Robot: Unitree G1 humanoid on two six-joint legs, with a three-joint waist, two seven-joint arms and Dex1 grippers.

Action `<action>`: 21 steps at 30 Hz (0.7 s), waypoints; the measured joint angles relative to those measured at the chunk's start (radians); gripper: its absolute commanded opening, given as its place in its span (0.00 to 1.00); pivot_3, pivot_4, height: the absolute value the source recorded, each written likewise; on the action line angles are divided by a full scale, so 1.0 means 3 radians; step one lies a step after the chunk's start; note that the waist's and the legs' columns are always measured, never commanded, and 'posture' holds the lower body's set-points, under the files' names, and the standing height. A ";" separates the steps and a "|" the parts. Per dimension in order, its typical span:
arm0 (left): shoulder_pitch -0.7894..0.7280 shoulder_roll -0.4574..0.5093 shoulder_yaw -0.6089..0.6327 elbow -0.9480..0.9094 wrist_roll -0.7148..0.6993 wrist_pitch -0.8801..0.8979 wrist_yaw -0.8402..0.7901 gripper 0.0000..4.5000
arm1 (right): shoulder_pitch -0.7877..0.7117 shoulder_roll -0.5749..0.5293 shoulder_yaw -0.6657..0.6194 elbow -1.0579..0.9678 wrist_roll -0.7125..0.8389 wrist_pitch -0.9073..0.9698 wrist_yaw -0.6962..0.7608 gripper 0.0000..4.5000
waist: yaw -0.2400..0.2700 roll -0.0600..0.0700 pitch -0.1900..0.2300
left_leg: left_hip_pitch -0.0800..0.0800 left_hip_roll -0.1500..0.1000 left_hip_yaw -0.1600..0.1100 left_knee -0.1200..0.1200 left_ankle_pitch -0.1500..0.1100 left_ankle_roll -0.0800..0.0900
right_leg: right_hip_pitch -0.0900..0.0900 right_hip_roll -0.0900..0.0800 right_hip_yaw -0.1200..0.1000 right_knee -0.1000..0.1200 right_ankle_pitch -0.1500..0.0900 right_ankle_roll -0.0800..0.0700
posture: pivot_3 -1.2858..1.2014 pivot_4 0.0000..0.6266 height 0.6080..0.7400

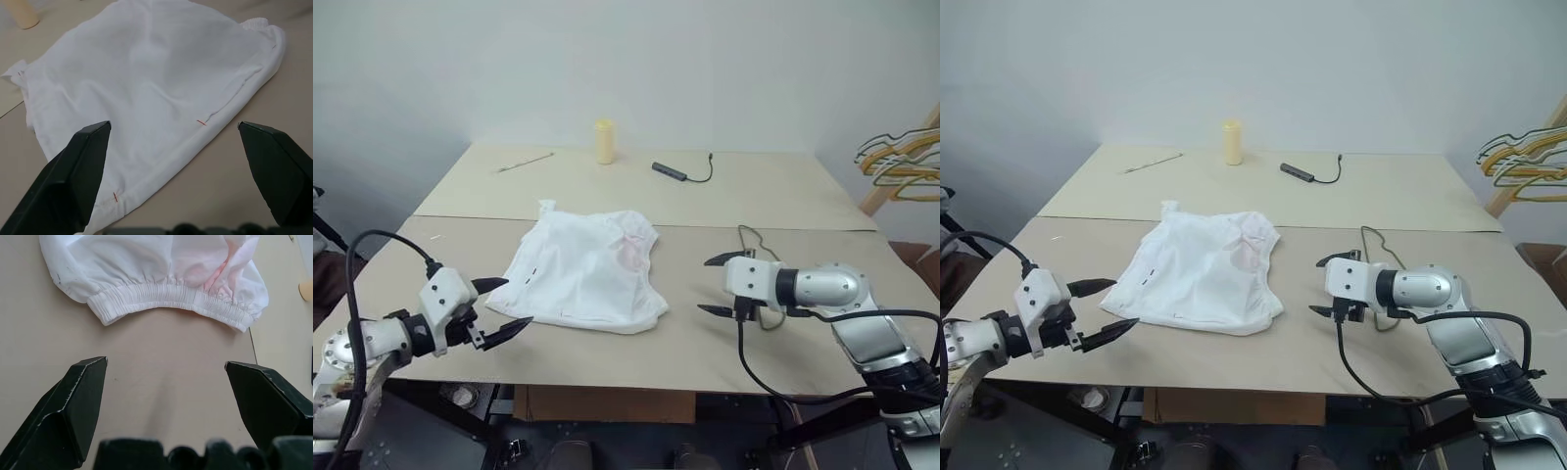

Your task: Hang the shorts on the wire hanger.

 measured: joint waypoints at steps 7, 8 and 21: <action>-0.0040 0.0015 -0.0072 0.0141 0.0100 -0.0102 -0.0096 1.00 | -0.0038 0.0000 0.0150 0.0065 -0.0188 -0.0169 0.0007 0.99 | -0.0018 0.0000 0.0000 | 0.0000 0.0000 0.0001 0.0000 0.0000 0.0000 | -0.0001 0.0000 0.0000 0.0000 0.0000 0.0000 | 0.56 0.00 1.00; -0.0043 0.0015 -0.0086 0.0152 0.0100 -0.0110 -0.0110 1.00 | -0.0045 0.0000 0.0167 0.0079 -0.0220 -0.0228 0.0018 0.99 | -0.0022 0.0000 0.0000 | 0.0000 0.0000 0.0002 0.0000 0.0000 0.0000 | -0.0002 0.0000 0.0000 0.0000 0.0000 0.0000 | 0.56 0.00 1.00; -0.0063 0.0216 -0.0162 0.0272 0.0217 -0.0153 -0.0341 1.00 | -0.0319 0.0375 0.0817 0.0477 -0.1014 -0.1036 -0.0166 0.99 | -0.0190 0.0000 0.0000 | 0.0002 0.0001 0.0003 0.0000 0.0001 -0.0002 | -0.0001 0.0000 0.0001 0.0004 0.0000 0.0000 | 0.56 0.00 1.00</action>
